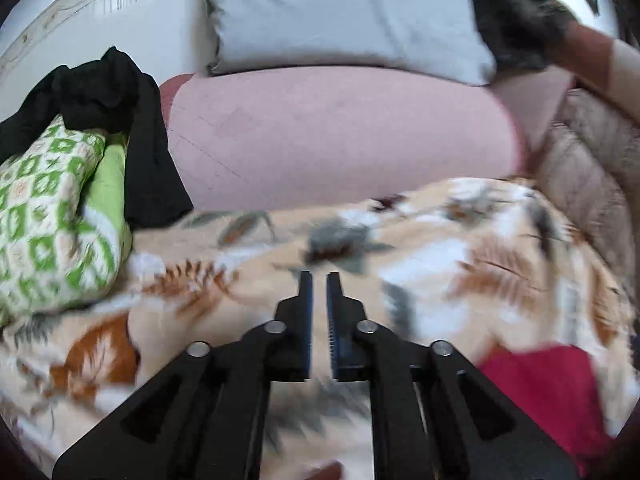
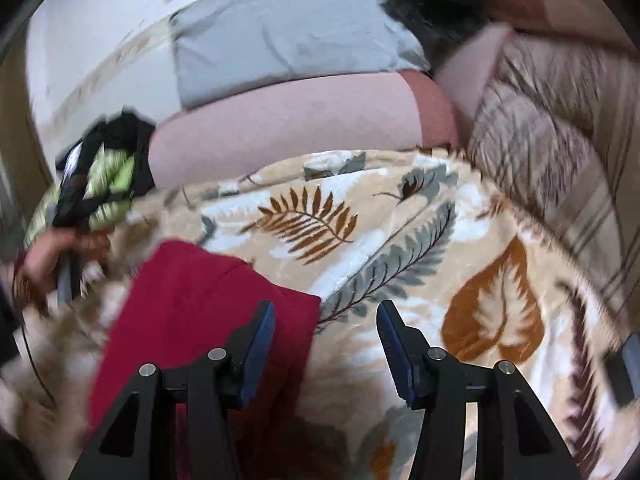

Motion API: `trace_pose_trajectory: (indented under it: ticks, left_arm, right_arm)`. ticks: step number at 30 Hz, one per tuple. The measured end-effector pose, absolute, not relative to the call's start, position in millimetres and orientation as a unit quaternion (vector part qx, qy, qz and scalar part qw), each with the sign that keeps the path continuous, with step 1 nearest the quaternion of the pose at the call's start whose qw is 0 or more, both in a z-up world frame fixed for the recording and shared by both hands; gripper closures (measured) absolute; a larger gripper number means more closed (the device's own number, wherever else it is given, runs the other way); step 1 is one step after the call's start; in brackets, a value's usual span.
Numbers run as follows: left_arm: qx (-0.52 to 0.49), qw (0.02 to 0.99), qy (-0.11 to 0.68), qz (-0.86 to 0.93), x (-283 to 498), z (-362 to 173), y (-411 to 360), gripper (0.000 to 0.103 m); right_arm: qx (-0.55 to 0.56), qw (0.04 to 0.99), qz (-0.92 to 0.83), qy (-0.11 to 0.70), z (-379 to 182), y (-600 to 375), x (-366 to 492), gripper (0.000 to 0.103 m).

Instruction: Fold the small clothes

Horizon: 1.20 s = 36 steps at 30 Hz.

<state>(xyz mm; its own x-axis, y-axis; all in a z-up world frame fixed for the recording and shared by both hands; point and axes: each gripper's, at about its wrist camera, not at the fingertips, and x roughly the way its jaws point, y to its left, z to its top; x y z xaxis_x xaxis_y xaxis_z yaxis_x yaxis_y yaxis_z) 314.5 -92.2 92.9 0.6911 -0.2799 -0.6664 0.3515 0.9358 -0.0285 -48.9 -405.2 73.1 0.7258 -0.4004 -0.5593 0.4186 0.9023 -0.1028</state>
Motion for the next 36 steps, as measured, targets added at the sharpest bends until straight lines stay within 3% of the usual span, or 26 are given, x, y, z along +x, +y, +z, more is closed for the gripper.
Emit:
trace_pose_trajectory:
  ticks: [3,4,6,9,13,19,27,28,30,31,33,35,36]
  left_arm:
    - [-0.012,0.894,0.39,-0.222,250.2,94.0,-88.4,0.037]
    - [-0.032,0.886,0.399,-0.234,227.3,89.6,-88.5,0.035]
    - [-0.054,0.863,0.438,-0.245,185.3,76.1,-86.4,0.035]
    - [-0.098,0.847,0.465,-0.24,137.0,53.4,-82.1,0.035]
    - [-0.143,0.828,0.484,-0.247,105.5,34.3,-93.2,0.035]
    - [-0.132,0.794,0.53,-0.268,91.9,1.4,-125.3,0.035]
    - [-0.198,0.761,0.543,-0.293,108.4,-10.0,-122.6,0.031]
    - [-0.203,0.759,0.544,-0.295,110.8,-10.9,-123.2,0.031]
    - [-0.219,0.753,0.545,-0.297,116.0,-13.4,-123.5,0.03]
    - [-0.23,0.751,0.544,-0.296,118.2,-14.3,-123.6,0.029]
    - [-0.243,0.746,0.544,-0.296,121.7,-14.7,-122.3,0.028]
    - [-0.245,0.747,0.543,-0.297,122.7,-13.9,-122.8,0.027]
    - [-0.242,0.748,0.542,-0.297,122.5,-13.7,-123.5,0.027]
  right_arm:
    - [0.137,0.932,-0.197,0.273,81.2,-422.3,-66.6,0.049]
    - [0.183,0.927,-0.192,0.264,80.6,-428.5,-74.6,0.044]
    - [0.247,0.915,-0.191,0.256,74.3,-435.4,-86.3,0.036]
    - [0.323,0.887,-0.196,0.266,59.3,-437.3,-97.6,0.036]
    - [0.342,0.88,-0.177,0.28,48.7,-416.4,-90.2,0.035]
    - [0.31,0.887,-0.149,0.307,23.3,-405.9,-69.6,0.034]
    - [0.453,0.833,-0.064,0.312,-9.4,-445.2,-63.8,0.029]
    - [0.468,0.828,-0.047,0.305,-10.0,-449.8,-64.9,0.029]
    - [0.453,0.829,-0.092,0.316,-12.8,-458.0,-70.0,0.045]
    - [0.448,0.825,-0.11,0.326,-16.5,-460.7,-71.1,0.047]
    - [0.451,0.828,-0.091,0.32,-14.5,-457.4,-68.7,0.046]
    - [0.448,0.832,-0.046,0.324,-12.6,-449.4,-61.8,0.032]
    - [0.433,0.84,-0.045,0.325,-10.2,-445.2,-59.3,0.03]
